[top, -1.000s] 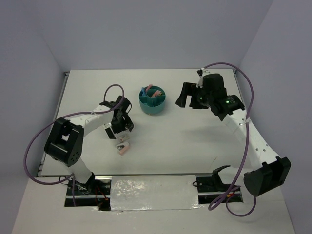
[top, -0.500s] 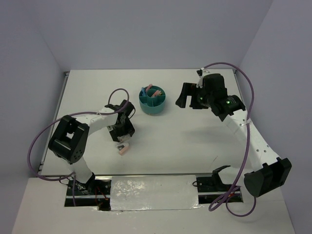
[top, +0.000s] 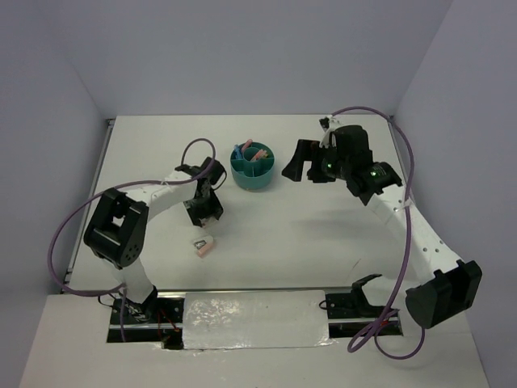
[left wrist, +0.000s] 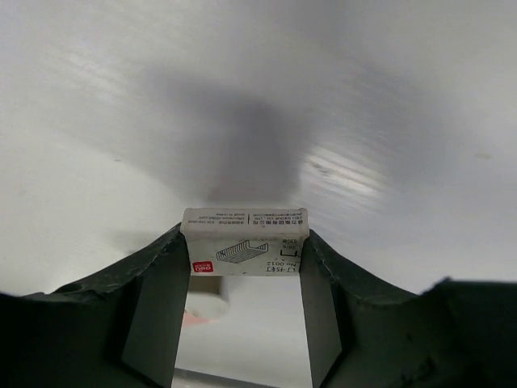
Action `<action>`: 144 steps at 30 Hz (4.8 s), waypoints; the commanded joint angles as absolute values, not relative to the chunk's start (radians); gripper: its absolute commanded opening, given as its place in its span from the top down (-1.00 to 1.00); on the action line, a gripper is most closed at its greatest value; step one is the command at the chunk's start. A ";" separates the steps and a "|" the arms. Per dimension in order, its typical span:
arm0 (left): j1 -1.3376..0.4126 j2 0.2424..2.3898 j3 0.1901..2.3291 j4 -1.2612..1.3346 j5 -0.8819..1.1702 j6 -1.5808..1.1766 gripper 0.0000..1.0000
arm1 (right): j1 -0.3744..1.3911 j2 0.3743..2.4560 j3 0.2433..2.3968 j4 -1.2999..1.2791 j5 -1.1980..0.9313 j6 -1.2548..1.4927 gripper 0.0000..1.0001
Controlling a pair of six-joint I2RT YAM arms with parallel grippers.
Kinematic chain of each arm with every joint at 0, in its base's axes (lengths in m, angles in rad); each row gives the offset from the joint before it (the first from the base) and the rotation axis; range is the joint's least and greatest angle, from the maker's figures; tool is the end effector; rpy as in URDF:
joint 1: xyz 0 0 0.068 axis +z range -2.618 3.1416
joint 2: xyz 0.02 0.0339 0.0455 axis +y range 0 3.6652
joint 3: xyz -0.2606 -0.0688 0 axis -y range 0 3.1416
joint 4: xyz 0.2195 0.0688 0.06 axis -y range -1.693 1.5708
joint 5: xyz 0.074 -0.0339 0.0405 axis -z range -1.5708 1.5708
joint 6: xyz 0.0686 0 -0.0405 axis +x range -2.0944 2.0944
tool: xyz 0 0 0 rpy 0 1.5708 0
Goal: Sort the stationery into containers
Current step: Pick up the stationery from the center of the board, then place the stationery in the storage box, then pick up the stapler from the center of the board.
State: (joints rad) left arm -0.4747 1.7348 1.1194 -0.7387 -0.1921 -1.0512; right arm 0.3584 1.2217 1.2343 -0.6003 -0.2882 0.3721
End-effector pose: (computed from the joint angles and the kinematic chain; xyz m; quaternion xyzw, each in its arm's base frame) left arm 0.2789 -0.1286 0.1548 -0.2912 0.9458 -0.0055 0.1437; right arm 0.2422 0.1115 0.3436 -0.0618 0.8729 0.2851 0.3911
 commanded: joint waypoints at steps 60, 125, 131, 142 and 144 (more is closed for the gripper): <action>-0.324 1.293 1.457 -0.831 -0.100 -1.095 -0.99 | 0.628 1.278 0.947 -0.095 0.171 1.040 1.00; -0.250 0.953 1.128 -0.913 -0.008 -0.646 -0.99 | 0.443 1.594 1.221 -0.043 -0.049 0.948 -0.24; -0.261 0.966 0.954 -0.871 0.075 -0.572 -0.99 | 0.460 1.372 1.141 -0.113 -0.002 0.847 -0.51; -0.548 1.224 0.934 -0.848 -0.110 -0.569 -0.99 | 0.479 1.114 1.042 -0.216 -0.057 0.588 -0.58; -0.566 1.305 0.966 -0.859 -0.136 -0.539 -0.99 | 0.479 1.089 1.029 -0.225 -0.109 0.549 -0.58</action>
State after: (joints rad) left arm -0.5434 1.2404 0.9096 -0.8623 -0.0563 -0.5869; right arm 0.4690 1.1435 1.0454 -0.1974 -0.0349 0.6552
